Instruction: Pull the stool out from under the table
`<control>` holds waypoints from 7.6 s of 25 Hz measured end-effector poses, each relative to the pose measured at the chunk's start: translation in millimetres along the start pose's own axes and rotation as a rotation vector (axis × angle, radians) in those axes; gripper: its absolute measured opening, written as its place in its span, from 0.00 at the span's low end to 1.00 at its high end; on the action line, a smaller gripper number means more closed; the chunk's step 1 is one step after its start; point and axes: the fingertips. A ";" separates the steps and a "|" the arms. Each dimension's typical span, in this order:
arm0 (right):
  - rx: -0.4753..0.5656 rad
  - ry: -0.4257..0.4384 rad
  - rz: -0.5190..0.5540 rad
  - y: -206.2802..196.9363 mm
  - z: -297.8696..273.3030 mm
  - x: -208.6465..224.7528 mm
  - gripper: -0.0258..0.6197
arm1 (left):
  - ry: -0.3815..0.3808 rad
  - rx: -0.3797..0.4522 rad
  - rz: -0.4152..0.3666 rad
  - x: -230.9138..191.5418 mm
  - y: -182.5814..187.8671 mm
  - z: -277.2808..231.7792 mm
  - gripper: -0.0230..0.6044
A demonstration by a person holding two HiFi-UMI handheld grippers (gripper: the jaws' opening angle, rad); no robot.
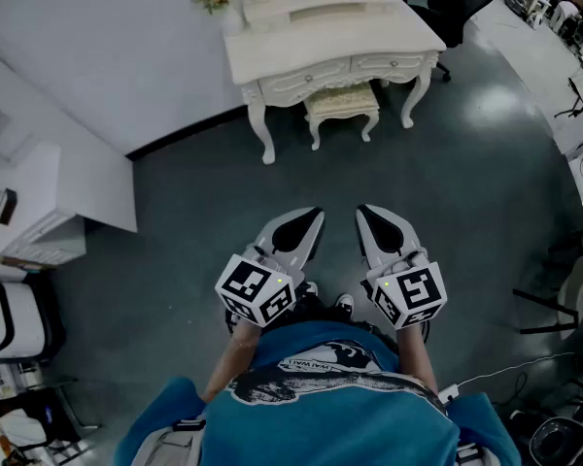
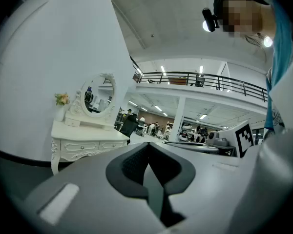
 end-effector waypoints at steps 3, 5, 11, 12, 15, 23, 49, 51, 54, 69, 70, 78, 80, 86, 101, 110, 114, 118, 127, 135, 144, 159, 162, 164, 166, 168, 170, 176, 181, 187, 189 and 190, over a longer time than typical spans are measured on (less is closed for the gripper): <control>0.000 0.001 -0.007 -0.2 -3.7 -3.0 0.04 | -0.001 -0.003 -0.008 -3.9 1.1 1.2 0.06; 0.003 0.001 -0.009 -0.7 -6.5 -4.3 0.04 | -0.001 -0.007 -0.008 -7.0 0.3 1.4 0.06; -0.020 -0.022 0.080 -4.5 -16.3 -14.0 0.04 | -0.004 -0.021 -0.022 -18.1 0.0 2.8 0.06; -0.019 -0.025 0.078 -4.3 -17.8 -15.3 0.04 | -0.006 -0.024 -0.026 -20.4 0.0 3.1 0.06; -0.007 -0.035 0.049 -3.7 -20.1 -15.3 0.04 | -0.016 -0.033 -0.034 -25.6 -0.6 3.1 0.06; 0.014 -0.099 -0.020 -8.7 -24.9 -9.9 0.04 | -0.058 -0.053 -0.059 -39.2 -6.3 7.0 0.06; -0.010 -0.130 -0.055 -23.4 -47.6 78.5 0.04 | -0.047 -0.091 -0.018 -67.5 -10.3 -74.6 0.06; 0.002 -0.117 -0.048 -14.9 -54.3 101.0 0.04 | -0.029 -0.080 -0.019 -72.3 -0.9 -97.6 0.06; 0.004 -0.105 -0.033 -4.4 -57.7 142.5 0.04 | -0.010 -0.043 -0.019 -72.0 17.7 -138.1 0.06; -0.001 0.001 -0.019 5.6 -58.6 308.2 0.04 | 0.106 -0.046 -0.022 -42.7 36.9 -281.2 0.06; -0.003 0.018 -0.027 2.6 -60.9 310.2 0.04 | 0.124 -0.054 -0.020 -44.3 34.5 -282.7 0.06; -0.024 0.134 -0.109 -7.5 -97.1 319.2 0.04 | 0.262 -0.110 0.020 -73.8 31.2 -281.3 0.06; -0.025 0.148 -0.135 -10.0 -107.5 321.2 0.04 | 0.280 -0.129 0.029 -85.1 27.9 -281.8 0.06; -0.063 0.127 -0.154 -22.2 -132.9 343.4 0.04 | 0.271 -0.158 0.056 -119.0 21.6 -309.0 0.06; -0.211 0.097 -0.127 -19.8 -259.6 460.6 0.04 | 0.280 -0.229 0.083 -238.6 20.5 -406.2 0.11; -0.272 0.105 -0.140 -40.6 -334.9 506.1 0.07 | 0.172 -0.283 0.017 -295.6 -9.5 -450.5 0.11; -0.325 0.096 -0.147 -66.7 -351.9 525.5 0.09 | 0.199 -0.301 0.056 -324.4 -36.3 -469.3 0.11; -0.368 0.112 -0.178 -96.9 -357.8 545.9 0.09 | 0.240 -0.328 0.091 -343.2 -64.9 -482.9 0.11; -0.485 0.173 -0.175 -181.6 -373.1 586.1 0.09 | 0.307 -0.478 0.060 -382.5 -142.1 -499.5 0.12; -0.569 0.161 -0.275 -250.6 -408.6 611.0 0.09 | 0.398 -0.505 0.239 -447.9 -200.3 -505.2 0.20; -0.588 0.172 -0.336 -307.6 -465.2 635.0 0.16 | 0.487 -0.467 0.426 -540.8 -254.4 -510.8 0.35; -0.557 0.201 -0.526 -405.5 -575.0 654.0 0.50 | 0.453 -0.287 0.690 -653.3 -355.0 -539.2 0.62; -0.554 0.181 -0.539 -418.0 -590.8 660.5 0.58 | 0.455 -0.254 0.704 -666.0 -359.6 -546.2 0.64; -0.542 0.162 -0.575 -424.4 -599.3 666.3 0.61 | 0.453 -0.238 0.717 -672.6 -361.4 -551.8 0.65; -0.527 0.150 -0.622 -428.8 -606.3 670.6 0.62 | 0.458 -0.227 0.721 -678.6 -362.0 -557.6 0.65; -0.529 0.151 -0.638 -433.2 -610.9 672.0 0.62 | 0.461 -0.226 0.729 -681.6 -364.0 -562.4 0.64; -0.534 0.166 -0.637 -435.4 -614.5 671.6 0.62 | 0.447 -0.219 0.752 -682.7 -365.7 -565.2 0.67; -0.535 0.185 -0.664 -434.5 -616.7 666.5 0.53 | 0.447 -0.181 0.816 -681.7 -369.4 -564.8 0.66; -0.581 0.201 -0.676 -439.3 -608.1 662.1 0.53 | 0.452 -0.187 0.807 -676.1 -372.8 -560.9 0.66; -0.636 0.220 -0.678 -450.4 -582.5 654.2 0.52 | 0.455 -0.194 0.833 -647.2 -387.3 -547.5 0.65; -0.659 0.229 -0.680 -455.2 -571.8 648.4 0.52 | 0.456 -0.212 0.847 -636.2 -394.2 -540.0 0.65; -0.669 0.232 -0.681 -457.6 -566.1 646.1 0.52 | 0.455 -0.223 0.855 -630.5 -397.4 -537.1 0.65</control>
Point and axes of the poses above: the fingertips, and each gripper's own axes: z backward along the fingers, x to its right, y out of its top, and after that the axes turned 8 degrees about -x, right-handed
